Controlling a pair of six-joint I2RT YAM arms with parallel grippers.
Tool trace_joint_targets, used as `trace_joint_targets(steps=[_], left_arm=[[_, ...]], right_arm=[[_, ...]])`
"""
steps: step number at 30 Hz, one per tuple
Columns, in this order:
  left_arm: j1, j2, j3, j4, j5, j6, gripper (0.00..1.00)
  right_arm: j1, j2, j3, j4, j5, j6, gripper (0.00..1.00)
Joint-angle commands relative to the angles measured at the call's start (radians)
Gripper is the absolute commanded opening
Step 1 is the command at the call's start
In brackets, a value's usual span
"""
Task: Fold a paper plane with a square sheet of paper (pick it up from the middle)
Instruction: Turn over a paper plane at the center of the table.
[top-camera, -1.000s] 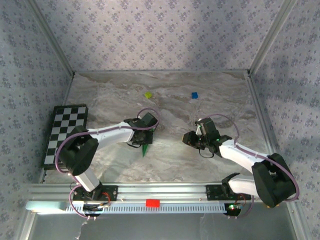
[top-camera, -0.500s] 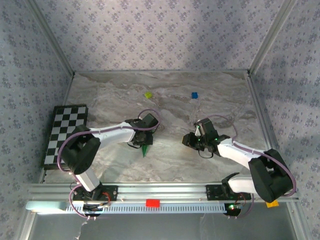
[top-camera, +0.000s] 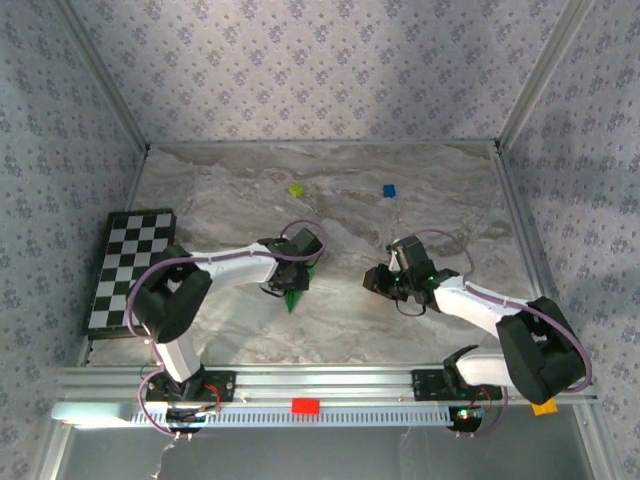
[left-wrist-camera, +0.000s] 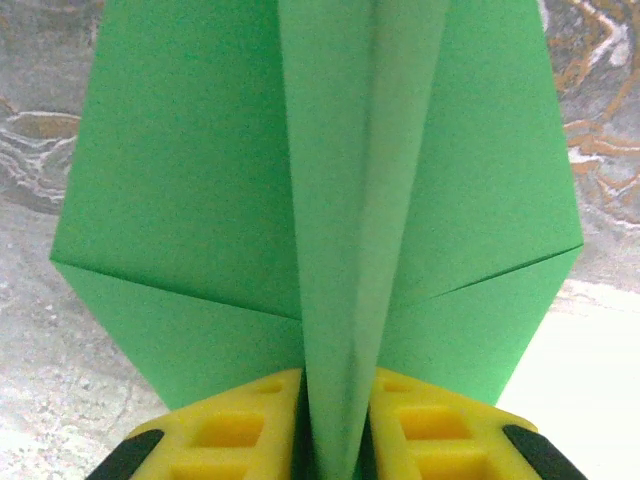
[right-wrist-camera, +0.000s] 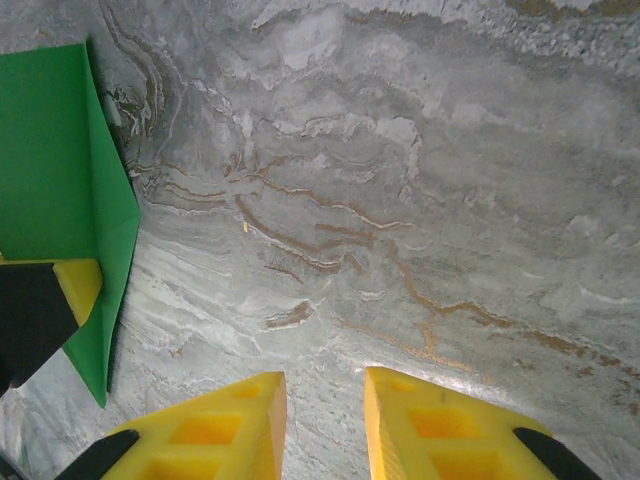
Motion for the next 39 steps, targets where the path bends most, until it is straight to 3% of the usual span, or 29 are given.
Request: trace_joint_targets(steps=[1, 11, 19, 39], left_arm=[[-0.008, 0.064, 0.017, -0.023, -0.005, -0.01, 0.23], [-0.01, 0.203, 0.177, -0.075, -0.01, -0.018, 0.36], [-0.01, 0.278, 0.258, -0.103, -0.008, -0.069, 0.38], [-0.029, 0.135, 0.319, -0.166, -0.087, -0.107, 0.44]], right_arm=[[0.006, 0.006, 0.032, -0.014, 0.0, -0.018, 0.28], [-0.023, -0.089, 0.069, -0.125, 0.058, -0.097, 0.29], [-0.059, -0.149, 0.075, -0.183, 0.069, -0.126, 0.29], [-0.097, -0.263, 0.068, -0.238, 0.106, -0.168, 0.32]])
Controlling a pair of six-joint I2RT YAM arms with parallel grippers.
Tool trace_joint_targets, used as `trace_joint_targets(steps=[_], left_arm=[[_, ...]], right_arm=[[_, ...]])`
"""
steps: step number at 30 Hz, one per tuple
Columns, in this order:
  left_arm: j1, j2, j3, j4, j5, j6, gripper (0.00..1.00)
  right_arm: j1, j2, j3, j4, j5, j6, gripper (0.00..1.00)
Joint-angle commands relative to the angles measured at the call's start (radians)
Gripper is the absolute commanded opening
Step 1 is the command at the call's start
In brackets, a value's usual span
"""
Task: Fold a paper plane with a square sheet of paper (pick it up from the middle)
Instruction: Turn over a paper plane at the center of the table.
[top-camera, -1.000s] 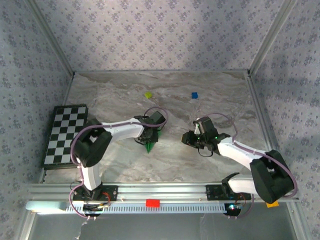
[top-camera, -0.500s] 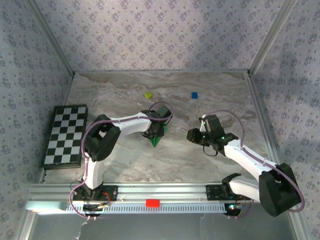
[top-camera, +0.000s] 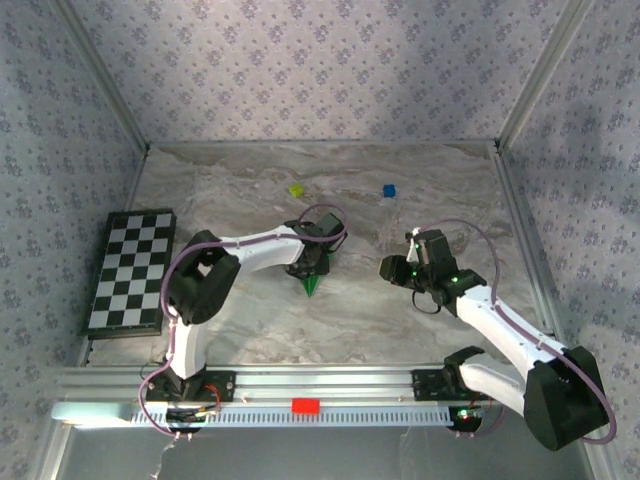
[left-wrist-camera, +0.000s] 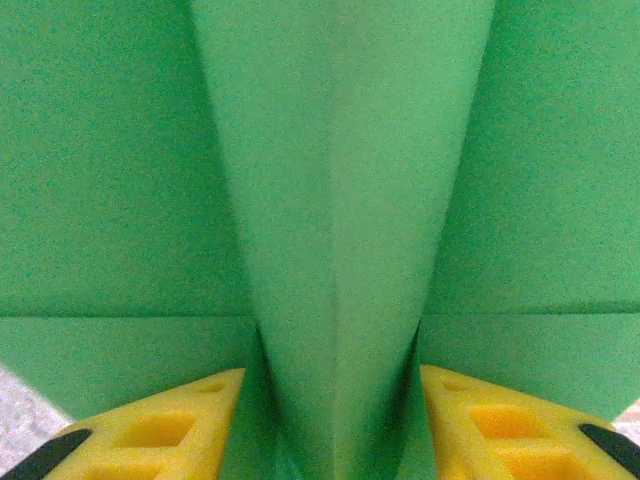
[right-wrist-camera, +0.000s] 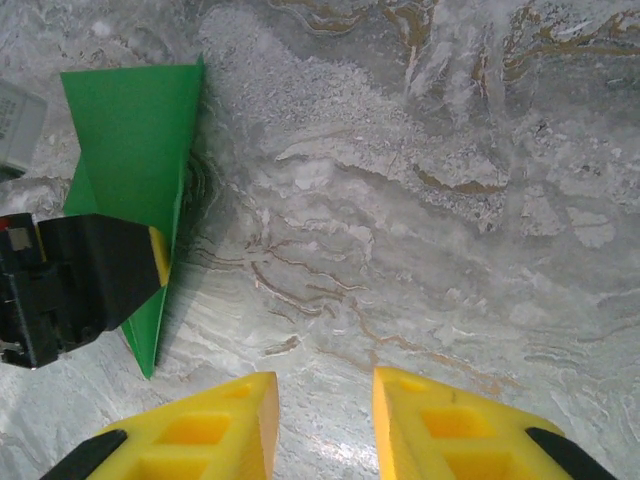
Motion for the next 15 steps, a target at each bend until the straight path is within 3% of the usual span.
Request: trace_joint_targets(steps=[1, 10, 14, 15], left_arm=[[-0.007, -0.067, 0.01, -0.038, -0.031, -0.016, 0.44], [-0.017, -0.143, -0.004, -0.038, -0.062, -0.016, 0.45], [-0.021, -0.245, -0.048, -0.032, -0.151, 0.005, 0.46], [-0.022, -0.285, -0.066, -0.032, -0.187, 0.012, 0.47]], right_arm=[[-0.008, -0.015, 0.016, -0.033, 0.011, -0.016, 0.32], [-0.034, -0.023, 0.058, -0.079, 0.035, -0.059, 0.33], [-0.061, -0.058, 0.122, -0.157, 0.146, -0.133, 0.37], [-0.067, -0.073, 0.14, -0.176, 0.191, -0.153, 0.42]])
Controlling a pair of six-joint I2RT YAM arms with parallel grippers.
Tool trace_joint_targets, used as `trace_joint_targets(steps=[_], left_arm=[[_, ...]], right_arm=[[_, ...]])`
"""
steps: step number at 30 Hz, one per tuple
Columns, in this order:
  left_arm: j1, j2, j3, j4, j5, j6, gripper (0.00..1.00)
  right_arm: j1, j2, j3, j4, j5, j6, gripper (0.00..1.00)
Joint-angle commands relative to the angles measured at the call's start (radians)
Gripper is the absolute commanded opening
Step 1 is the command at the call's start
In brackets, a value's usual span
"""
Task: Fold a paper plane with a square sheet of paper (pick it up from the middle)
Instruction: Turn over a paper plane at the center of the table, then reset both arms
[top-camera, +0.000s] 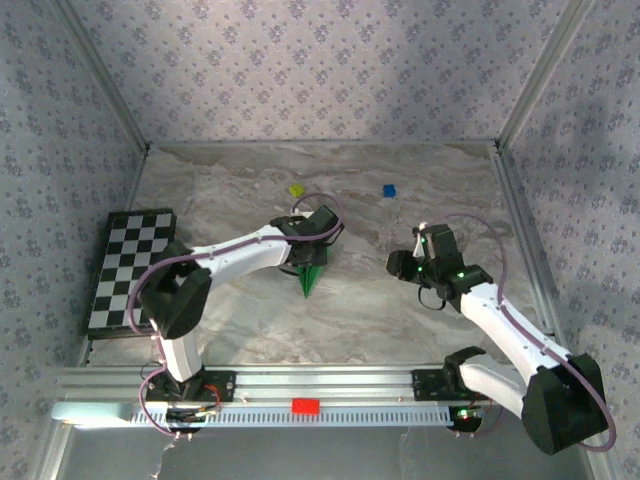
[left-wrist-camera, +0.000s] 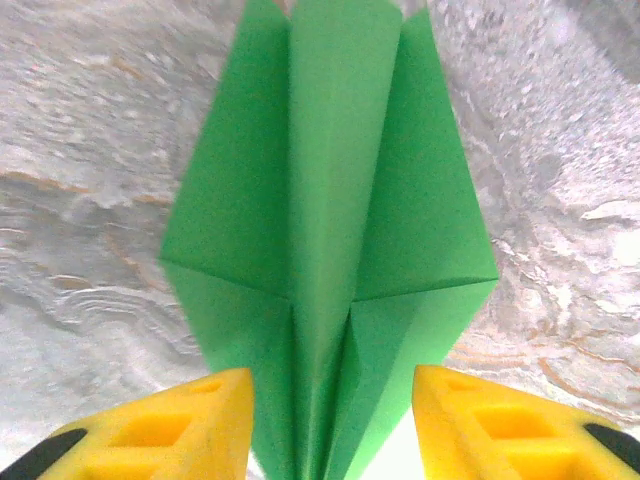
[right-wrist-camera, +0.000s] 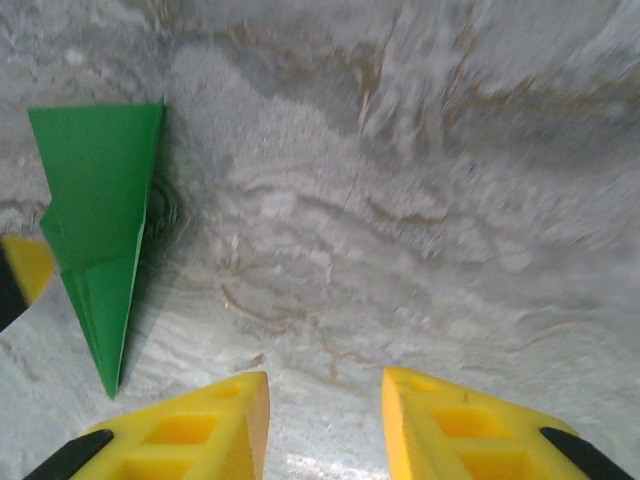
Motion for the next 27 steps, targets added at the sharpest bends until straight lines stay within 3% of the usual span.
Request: trace_joint_targets(steps=[1, 6, 9, 15, 19, 21, 24, 27], left_arm=[[-0.007, -0.138, -0.053, -0.03, -0.145, 0.024, 0.49], [0.019, -0.355, -0.205, 0.013, -0.329, 0.095, 0.61], [0.098, -0.483, -0.31, 0.042, -0.366, 0.154, 0.76], [0.354, -0.698, -0.504, 0.168, -0.363, 0.331, 1.0], [0.568, -0.763, -0.599, 0.272, -0.268, 0.401, 1.0], [0.659, -0.764, -0.626, 0.292, -0.266, 0.416, 1.0], [0.744, -0.754, -0.675, 0.355, -0.266, 0.407, 1.0], [0.773, -0.734, -0.733, 0.483, -0.239, 0.451, 1.0]], right_arm=[[-0.023, -0.059, 0.084, -0.089, 0.166, -0.091, 0.49], [-0.053, -0.098, 0.131, -0.09, 0.444, -0.124, 0.74], [-0.071, -0.073, 0.118, -0.017, 0.618, -0.195, 0.76], [-0.137, 0.05, 0.006, 0.256, 0.761, -0.375, 0.8], [-0.225, 0.184, -0.01, 0.354, 0.629, -0.393, 0.81], [-0.262, 0.232, -0.06, 0.507, 0.521, -0.419, 0.81], [-0.296, 0.295, -0.105, 0.68, 0.412, -0.452, 0.81], [-0.311, 0.359, -0.109, 0.772, 0.331, -0.534, 0.8]])
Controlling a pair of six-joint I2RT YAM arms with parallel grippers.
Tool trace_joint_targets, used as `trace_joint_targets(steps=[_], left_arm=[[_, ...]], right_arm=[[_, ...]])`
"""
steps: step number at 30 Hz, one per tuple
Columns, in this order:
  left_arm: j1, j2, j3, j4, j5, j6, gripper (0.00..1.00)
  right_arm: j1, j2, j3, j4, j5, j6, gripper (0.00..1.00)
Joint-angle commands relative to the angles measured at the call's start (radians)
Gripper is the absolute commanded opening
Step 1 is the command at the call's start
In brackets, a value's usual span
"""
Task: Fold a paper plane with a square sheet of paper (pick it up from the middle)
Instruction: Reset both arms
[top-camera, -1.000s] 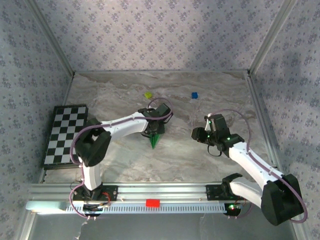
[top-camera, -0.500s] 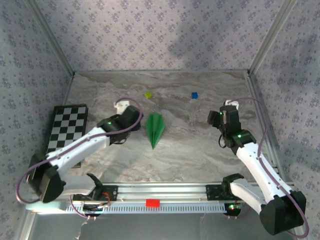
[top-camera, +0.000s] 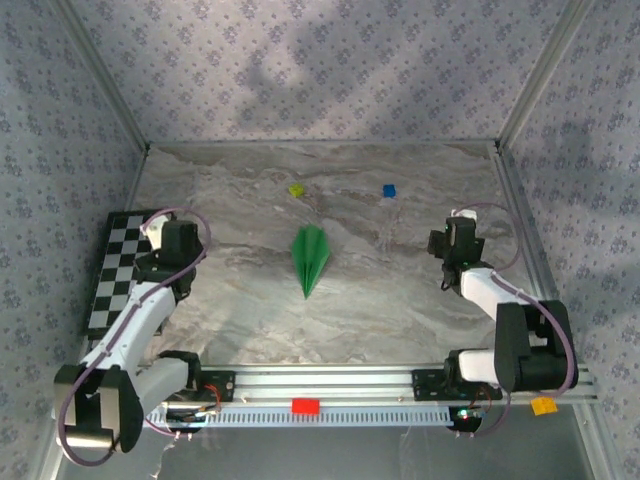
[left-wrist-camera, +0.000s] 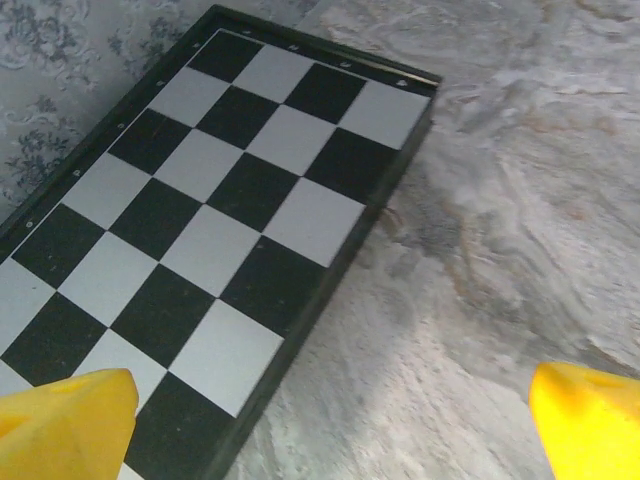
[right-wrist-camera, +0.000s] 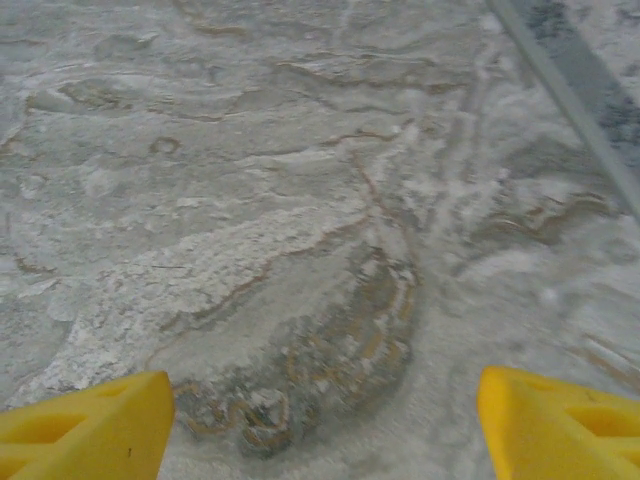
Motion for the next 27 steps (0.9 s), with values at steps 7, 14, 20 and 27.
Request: trace_joint_targets(steps=[7, 14, 20, 27], left_arm=[[0.02, 0.153, -0.12, 0.483, 0.016, 0.232, 1.0], [0.027, 0.339, -0.168, 0.885, 0.181, 0.404, 1.0], [0.085, 0.511, -0.196, 1.131, 0.403, 0.421, 0.99], [0.115, 0.515, -0.2, 1.138, 0.419, 0.391, 1.0]], right_arm=[[-0.076, 0.16, -0.137, 0.55, -0.3, -0.145, 0.8], [-0.074, 0.194, -0.12, 0.563, -0.246, -0.13, 1.0], [-0.073, 0.191, -0.117, 0.549, -0.246, -0.129, 0.99], [-0.073, 0.191, -0.117, 0.548, -0.248, -0.13, 1.0]])
